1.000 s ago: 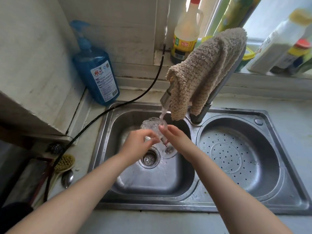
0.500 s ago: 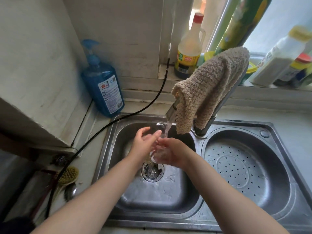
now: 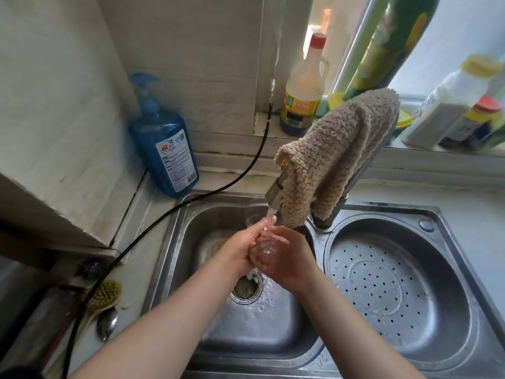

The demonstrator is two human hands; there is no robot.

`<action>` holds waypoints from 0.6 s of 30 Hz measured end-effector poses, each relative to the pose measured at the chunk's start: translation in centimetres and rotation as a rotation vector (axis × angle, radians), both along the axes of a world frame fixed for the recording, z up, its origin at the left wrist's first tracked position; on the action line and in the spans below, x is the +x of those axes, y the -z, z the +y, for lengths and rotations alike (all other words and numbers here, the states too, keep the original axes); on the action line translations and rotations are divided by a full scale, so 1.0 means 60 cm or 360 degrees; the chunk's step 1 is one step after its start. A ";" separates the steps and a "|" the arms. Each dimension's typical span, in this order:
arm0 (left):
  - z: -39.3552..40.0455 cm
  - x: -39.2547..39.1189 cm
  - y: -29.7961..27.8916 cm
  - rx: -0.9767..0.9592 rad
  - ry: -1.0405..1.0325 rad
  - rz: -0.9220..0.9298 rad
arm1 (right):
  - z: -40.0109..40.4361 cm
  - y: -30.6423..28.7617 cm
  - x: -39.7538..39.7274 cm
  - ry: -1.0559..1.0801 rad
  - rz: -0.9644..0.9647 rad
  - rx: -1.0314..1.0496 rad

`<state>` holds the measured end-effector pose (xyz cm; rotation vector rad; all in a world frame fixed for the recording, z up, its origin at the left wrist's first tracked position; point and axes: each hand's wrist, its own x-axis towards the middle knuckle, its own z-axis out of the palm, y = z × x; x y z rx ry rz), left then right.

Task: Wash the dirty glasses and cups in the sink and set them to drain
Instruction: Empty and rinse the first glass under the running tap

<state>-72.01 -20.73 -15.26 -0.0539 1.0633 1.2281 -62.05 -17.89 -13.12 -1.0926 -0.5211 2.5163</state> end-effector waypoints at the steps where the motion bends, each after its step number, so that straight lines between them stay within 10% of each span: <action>1: 0.000 -0.002 0.002 -0.0002 0.0071 -0.0027 | 0.002 -0.001 0.002 -0.0090 -0.0050 0.0133; 7: -0.012 -0.022 -0.021 0.0090 0.0258 -0.0397 | -0.002 -0.014 0.015 -0.0321 0.0042 0.0365; 18: -0.034 -0.017 -0.001 -0.0019 -0.0037 -0.0520 | -0.004 -0.019 0.007 -0.0770 -0.0859 0.1357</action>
